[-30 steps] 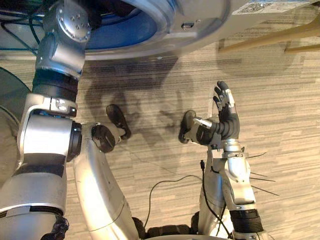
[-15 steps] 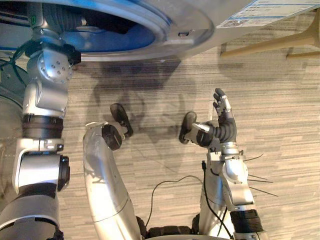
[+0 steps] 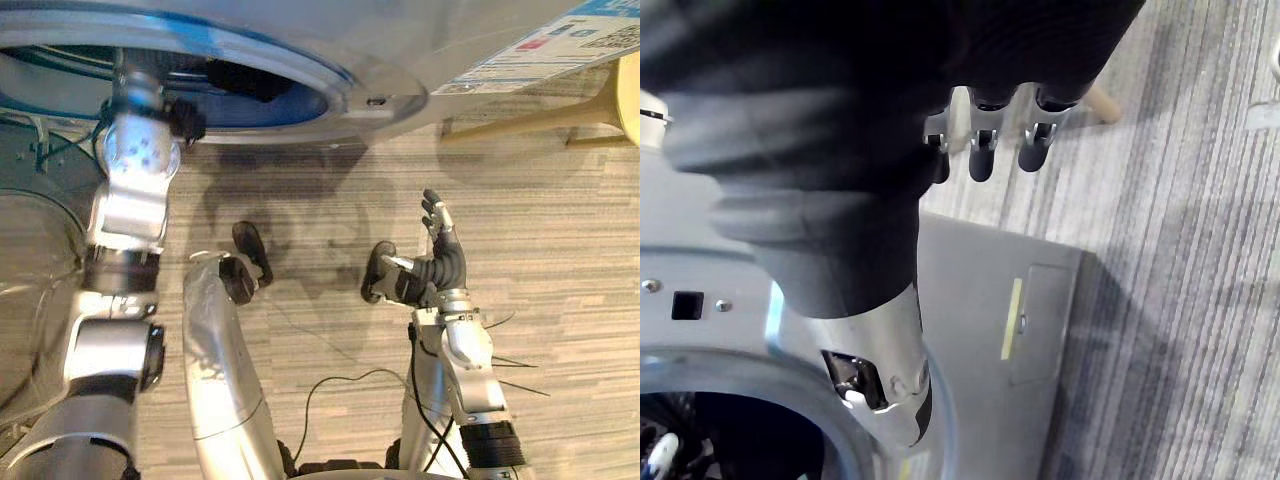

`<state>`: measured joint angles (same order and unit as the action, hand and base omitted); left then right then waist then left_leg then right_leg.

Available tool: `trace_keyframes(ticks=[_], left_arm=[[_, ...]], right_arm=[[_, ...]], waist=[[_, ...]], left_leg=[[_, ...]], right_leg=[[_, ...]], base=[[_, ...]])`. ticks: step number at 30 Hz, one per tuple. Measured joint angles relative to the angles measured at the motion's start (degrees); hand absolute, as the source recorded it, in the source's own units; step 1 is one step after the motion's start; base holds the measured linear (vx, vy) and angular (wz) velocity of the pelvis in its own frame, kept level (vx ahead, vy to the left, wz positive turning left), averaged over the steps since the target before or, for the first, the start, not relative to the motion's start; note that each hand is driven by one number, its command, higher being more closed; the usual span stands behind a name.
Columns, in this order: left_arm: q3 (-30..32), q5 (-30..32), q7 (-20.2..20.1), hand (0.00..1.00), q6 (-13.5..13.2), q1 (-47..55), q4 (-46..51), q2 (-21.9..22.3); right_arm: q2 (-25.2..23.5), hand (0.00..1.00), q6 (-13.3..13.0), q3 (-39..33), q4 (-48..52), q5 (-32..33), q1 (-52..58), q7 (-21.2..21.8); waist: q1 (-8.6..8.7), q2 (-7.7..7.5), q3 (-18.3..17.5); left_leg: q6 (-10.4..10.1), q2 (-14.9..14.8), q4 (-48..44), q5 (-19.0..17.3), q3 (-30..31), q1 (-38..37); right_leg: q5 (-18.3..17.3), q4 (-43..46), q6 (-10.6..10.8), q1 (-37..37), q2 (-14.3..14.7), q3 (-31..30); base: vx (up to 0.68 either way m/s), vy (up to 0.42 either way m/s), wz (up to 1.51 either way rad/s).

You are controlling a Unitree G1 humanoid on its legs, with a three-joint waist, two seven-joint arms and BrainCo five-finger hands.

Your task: Pick up the laundry basket with both hands and put the clothes into the washing machine.

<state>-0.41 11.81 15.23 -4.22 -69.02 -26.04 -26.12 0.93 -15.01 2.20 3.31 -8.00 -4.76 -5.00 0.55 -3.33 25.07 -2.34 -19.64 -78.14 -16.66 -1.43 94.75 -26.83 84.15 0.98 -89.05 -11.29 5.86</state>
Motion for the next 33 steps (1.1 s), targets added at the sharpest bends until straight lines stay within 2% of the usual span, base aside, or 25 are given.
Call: trace_keyframes(ticks=[3, 7, 11, 13, 19, 20, 21, 23, 26, 28, 30, 33], left_arm=[[0.03, 0.33, 1.69, 0.0, 0.91, -2.47, -2.0, 0.23], [0.18, 0.46, 2.78, 0.0, 1.27, -1.06, -1.3, 0.79], [1.78, 0.35, 3.8, 0.0, 1.06, 9.95, 6.75, 1.88], [3.46, 0.36, 3.88, 0.0, 1.06, 16.45, 10.04, 4.55], [5.22, 0.78, 5.09, 0.0, 1.05, 39.65, 18.99, 19.35], [5.02, 0.79, 5.12, 0.0, 1.0, 41.55, 19.4, 20.71], [4.89, 0.79, 5.39, 0.0, 0.38, 46.26, 20.22, 23.67], [4.35, 0.81, 5.66, 0.0, -0.2, 50.77, 21.31, 25.3], [2.58, 1.32, 5.9, 0.0, -1.41, 57.42, 21.44, 26.44], [2.53, 1.11, 5.7, 0.0, -2.41, 63.94, 21.08, 26.91], [2.27, -0.11, 4.1, 0.0, -2.68, 68.05, 20.4, 27.07], [2.13, -3.25, 1.02, 0.0, -3.08, 71.97, 13.53, 26.93]], right_arm=[[-0.55, 0.0, -0.04, -0.07, -0.36, 0.13, -0.07, -0.29], [-0.78, 0.0, -0.13, -0.53, -0.36, 0.19, -0.31, -0.64], [-2.02, 0.0, -0.15, -0.9, -1.41, 0.19, -0.43, -1.45], [-2.24, 0.0, -0.12, -1.32, -2.48, 0.19, -0.44, -1.62], [-2.35, 0.0, 0.2, -1.84, -3.94, -0.01, -0.47, -2.6], [-2.3, 0.0, 0.25, -1.89, -4.31, -0.03, -0.46, -2.64], [-2.26, 0.0, 0.38, -1.9, -5.28, -0.15, -0.15, -2.67], [-2.17, 0.0, 0.46, -1.89, -5.96, -0.63, 0.52, -2.86], [-1.59, 0.0, 1.19, -1.88, -9.4, -1.16, 1.59, -3.76], [-1.51, 0.0, 1.92, -1.72, -12.26, -1.71, 4.38, -3.79], [-1.2, 0.0, 2.55, -1.69, -14.7, -1.7, 6.21, -3.79], [-0.5, 0.0, 3.2, -1.64, -18.82, -1.57, 9.12, -3.72]], waist=[[1.05, -0.03, -0.02], [1.22, -0.03, -0.02], [1.22, -0.03, -0.03], [1.08, -0.04, -0.17], [-0.21, -0.02, -0.6], [-0.29, -0.02, -0.67], [-0.5, 0.01, -2.01], [-0.73, 0.03, -3.34], [-1.5, 0.04, -4.08], [-1.64, 0.13, -6.57], [-1.71, 0.15, -6.7], [-2.24, 0.4, -8.63]], left_leg=[[0.15, -0.04, -0.3, 0.43, 0.33, 0.79], [0.15, -0.02, -0.27, 0.43, 0.36, 0.46], [0.1, 0.1, 0.67, 0.43, 0.32, -1.25], [-0.19, 0.6, 2.01, 0.63, -0.11, -2.43], [-0.56, 1.03, 5.2, 1.21, -0.13, -7.11], [-0.57, 1.19, 5.71, 1.21, -0.18, -7.94], [-0.78, 1.63, 7.05, 1.34, -0.29, -9.48], [-1.04, 1.8, 8.37, 1.5, -0.53, -11.38], [-1.62, 2.54, 12.37, 1.83, -1.27, -19.0], [-2.32, 3.06, 16.75, 2.26, -1.83, -25.39], [-2.78, 3.84, 20.7, 2.87, -2.31, -31.94], [-3.39, 4.8, 28.0, 4.64, -3.11, -41.28]], right_leg=[[0.09, 0.15, -0.13, -0.5, 0.01, 0.32], [0.09, 0.19, -0.13, -0.26, 0.04, 0.31], [0.08, -0.41, -0.13, 1.16, -0.43, 0.24], [0.07, -1.19, -0.15, 1.94, -0.8, 0.17], [0.03, -4.33, -0.27, 7.15, -0.95, 1.46], [0.0, -4.83, -0.24, 8.0, -0.99, 1.55], [0.0, -5.96, -0.22, 9.48, -1.14, 1.75], [-0.06, -7.05, -0.12, 11.36, -1.26, 2.03], [-0.26, -10.33, 0.01, 18.63, -1.57, 2.61], [-0.25, -14.44, 0.03, 25.2, -1.78, 3.79], [-0.16, -18.07, 0.17, 31.98, -1.92, 4.9], [0.82, -24.86, 0.39, 41.68, -1.98, 6.88]], base=[[0.04, -0.026, -0.03], [0.04, -0.03, 0.0], [0.01, -0.025, 0.05], [0.02, -0.044, 0.13], [0.05, -0.045, 0.07], [0.07, -0.041, 0.13], [0.05, -0.03, 0.12], [0.06, -0.048, 0.12], [0.07, -0.07, 0.21], [0.08, -0.071, 0.22], [0.11, -0.067, 0.27], [0.12, -0.057, 0.25]])
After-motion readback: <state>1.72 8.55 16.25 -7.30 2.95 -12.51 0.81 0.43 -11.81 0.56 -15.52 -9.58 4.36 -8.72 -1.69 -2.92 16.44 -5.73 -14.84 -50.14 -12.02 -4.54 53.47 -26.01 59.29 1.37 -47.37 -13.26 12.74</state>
